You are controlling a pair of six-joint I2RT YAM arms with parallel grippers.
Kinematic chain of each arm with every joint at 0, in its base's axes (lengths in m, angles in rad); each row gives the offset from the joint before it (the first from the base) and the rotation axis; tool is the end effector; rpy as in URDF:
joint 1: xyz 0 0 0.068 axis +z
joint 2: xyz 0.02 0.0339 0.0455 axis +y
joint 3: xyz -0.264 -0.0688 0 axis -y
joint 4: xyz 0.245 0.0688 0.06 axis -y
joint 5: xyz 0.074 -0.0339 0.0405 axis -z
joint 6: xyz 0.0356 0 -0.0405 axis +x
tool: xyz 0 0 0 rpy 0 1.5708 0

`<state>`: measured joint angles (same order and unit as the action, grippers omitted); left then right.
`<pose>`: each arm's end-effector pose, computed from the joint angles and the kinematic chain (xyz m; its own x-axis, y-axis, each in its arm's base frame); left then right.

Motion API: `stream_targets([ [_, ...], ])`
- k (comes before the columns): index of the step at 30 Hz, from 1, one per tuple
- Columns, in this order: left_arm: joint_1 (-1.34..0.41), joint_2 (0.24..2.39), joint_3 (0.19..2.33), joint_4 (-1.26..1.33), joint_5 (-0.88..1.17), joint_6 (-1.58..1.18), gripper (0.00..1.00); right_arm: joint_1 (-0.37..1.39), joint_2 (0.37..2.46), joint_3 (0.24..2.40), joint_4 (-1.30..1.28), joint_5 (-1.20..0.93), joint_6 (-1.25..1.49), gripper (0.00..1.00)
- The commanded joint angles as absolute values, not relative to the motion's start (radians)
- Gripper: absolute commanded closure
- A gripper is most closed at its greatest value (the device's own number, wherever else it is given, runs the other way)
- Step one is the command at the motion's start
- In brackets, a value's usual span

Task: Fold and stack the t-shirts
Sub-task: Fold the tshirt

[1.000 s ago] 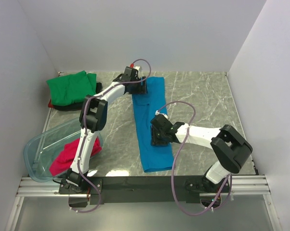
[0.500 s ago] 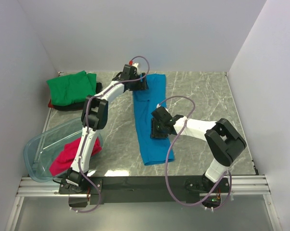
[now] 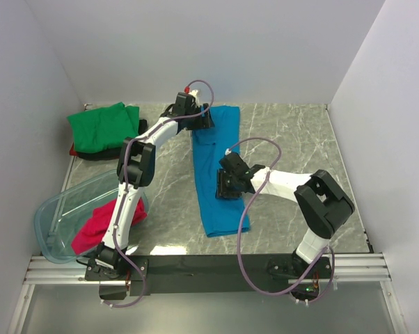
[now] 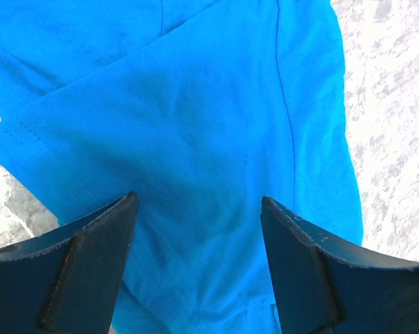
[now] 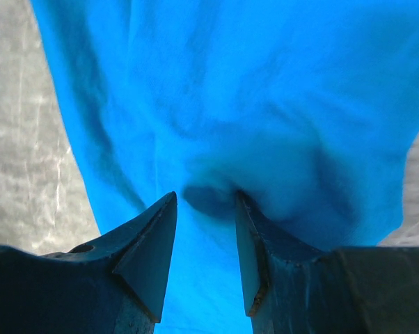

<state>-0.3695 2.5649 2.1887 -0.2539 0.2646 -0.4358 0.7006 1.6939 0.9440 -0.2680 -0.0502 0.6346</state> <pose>0.5363 -0.2177 0.1594 -0.7284 -0.1548 -0.6674 0.2627 0.8366 -0.4808 0.2512 0.2142 0.1592 -0.9176 0.0008 -0.3976 -0.1490 0.9264 0.3457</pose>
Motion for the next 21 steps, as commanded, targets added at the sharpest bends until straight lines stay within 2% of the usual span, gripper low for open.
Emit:
stream_targets([
  [1, -0.367, 2.528, 2.194, -0.215, 0.281, -0.443, 0.22, 0.736, 1.651, 0.905, -0.252, -0.106, 0.65, 0.53],
  [9, -0.399, 2.335, 2.155, -0.178, 0.247, -0.465, 0.22, 0.773, 1.484, 0.899, -0.287, -0.063, 0.621, 0.53],
  [12, -0.41, 2.148, 1.964, -0.127, 0.2, -0.466, 0.22, 0.775, 1.404, 0.853, -0.328, -0.005, 0.626, 0.53],
  [15, -0.419, 1.901, 1.638, -0.042, 0.155, -0.506, 0.22, 0.775, 1.309, 0.796, -0.377, 0.043, 0.641, 0.52],
  [16, -0.422, 1.779, 1.453, -0.019, 0.143, -0.515, 0.22, 0.775, 1.272, 0.784, -0.403, 0.072, 0.65, 0.52],
  [19, -0.46, 1.564, 1.138, 0.02, 0.077, -0.569, 0.22, 0.775, 1.209, 0.726, -0.437, 0.097, 0.673, 0.52],
  [21, -0.511, 1.468, 1.008, 0.009, 0.049, -0.604, 0.22, 0.775, 1.181, 0.692, -0.457, 0.106, 0.687, 0.52],
])
